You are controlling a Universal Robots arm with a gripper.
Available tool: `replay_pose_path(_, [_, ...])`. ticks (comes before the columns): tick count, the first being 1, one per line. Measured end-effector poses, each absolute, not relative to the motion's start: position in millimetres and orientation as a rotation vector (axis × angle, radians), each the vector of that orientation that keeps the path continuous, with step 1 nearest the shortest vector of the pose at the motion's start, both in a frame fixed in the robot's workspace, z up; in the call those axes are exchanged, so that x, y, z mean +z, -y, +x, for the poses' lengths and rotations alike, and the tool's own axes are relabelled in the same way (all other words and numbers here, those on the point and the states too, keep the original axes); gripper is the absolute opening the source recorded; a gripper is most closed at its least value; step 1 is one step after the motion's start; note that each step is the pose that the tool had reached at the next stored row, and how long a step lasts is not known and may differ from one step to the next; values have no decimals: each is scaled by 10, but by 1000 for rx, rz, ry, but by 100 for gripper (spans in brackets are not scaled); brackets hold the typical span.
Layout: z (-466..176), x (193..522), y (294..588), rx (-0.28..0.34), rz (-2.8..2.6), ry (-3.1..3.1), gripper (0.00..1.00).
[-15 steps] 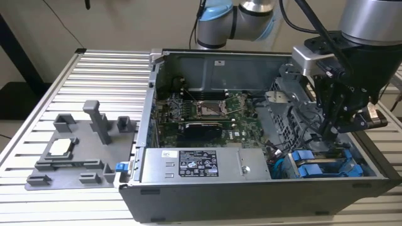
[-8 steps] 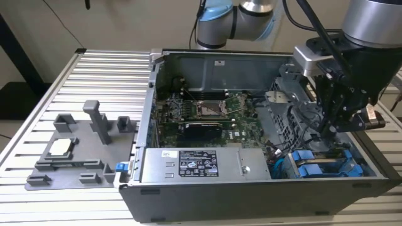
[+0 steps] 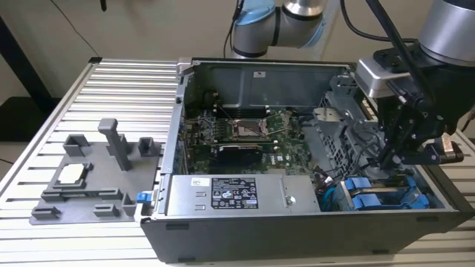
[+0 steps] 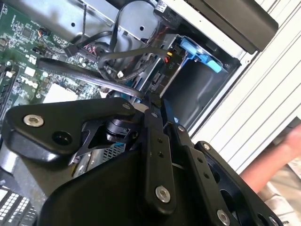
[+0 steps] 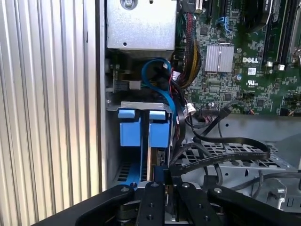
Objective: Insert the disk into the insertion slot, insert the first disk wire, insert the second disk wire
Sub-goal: 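Insert the second disk wire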
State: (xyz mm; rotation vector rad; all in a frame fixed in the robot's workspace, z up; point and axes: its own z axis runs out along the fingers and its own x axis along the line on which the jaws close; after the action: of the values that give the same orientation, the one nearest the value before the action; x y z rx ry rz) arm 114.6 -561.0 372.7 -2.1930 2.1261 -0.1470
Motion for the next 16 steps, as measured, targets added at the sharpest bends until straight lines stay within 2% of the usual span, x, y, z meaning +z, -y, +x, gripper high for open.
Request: replay_pose_path(16, [1326, 3719, 5796, -3, -2179, -2121, 16])
